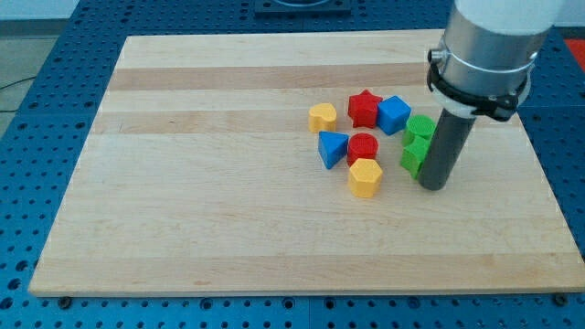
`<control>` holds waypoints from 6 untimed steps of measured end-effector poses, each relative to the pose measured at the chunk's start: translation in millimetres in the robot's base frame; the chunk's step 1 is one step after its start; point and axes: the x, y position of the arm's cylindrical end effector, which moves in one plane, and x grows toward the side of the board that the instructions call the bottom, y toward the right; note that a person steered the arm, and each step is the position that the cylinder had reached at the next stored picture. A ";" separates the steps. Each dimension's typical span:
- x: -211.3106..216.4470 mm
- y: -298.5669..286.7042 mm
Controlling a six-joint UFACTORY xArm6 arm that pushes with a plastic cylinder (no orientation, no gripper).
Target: Move the green star in between the red star and red circle
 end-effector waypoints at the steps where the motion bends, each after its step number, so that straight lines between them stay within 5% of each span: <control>1: -17.4 0.0; 4: -52.2 45.8; 6: -66.4 27.0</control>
